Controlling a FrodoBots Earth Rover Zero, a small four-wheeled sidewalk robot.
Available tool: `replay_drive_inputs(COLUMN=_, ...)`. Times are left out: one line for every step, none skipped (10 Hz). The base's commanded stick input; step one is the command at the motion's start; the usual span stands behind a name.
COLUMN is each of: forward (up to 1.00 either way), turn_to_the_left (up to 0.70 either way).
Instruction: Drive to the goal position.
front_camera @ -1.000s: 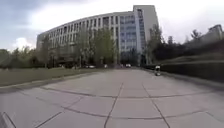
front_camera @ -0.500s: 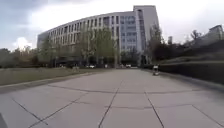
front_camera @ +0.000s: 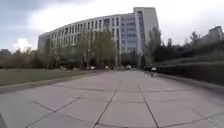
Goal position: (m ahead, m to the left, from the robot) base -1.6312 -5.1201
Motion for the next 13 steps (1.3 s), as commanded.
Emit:
replay_drive_inputs(forward=-0.7, turn_to_the_left=0.0)
replay_drive_inputs(forward=-0.7, turn_to_the_left=0.0)
replay_drive_inputs(forward=-0.7, turn_to_the_left=0.0)
replay_drive_inputs(forward=-0.7, turn_to_the_left=0.0)
replay_drive_inputs(forward=-0.7, turn_to_the_left=0.0)
replay_drive_inputs(forward=-0.7, turn_to_the_left=0.0)
replay_drive_inputs(forward=-0.7, turn_to_the_left=0.0)
replay_drive_inputs(forward=-0.7, turn_to_the_left=0.0)
replay_drive_inputs(forward=-0.7, turn_to_the_left=0.0)
replay_drive_inputs(forward=-0.7, turn_to_the_left=0.0)
replay_drive_inputs(forward=-0.7, turn_to_the_left=0.0)
replay_drive_inputs(forward=-0.7, turn_to_the_left=0.0)
replay_drive_inputs(forward=-0.7, turn_to_the_left=0.0)
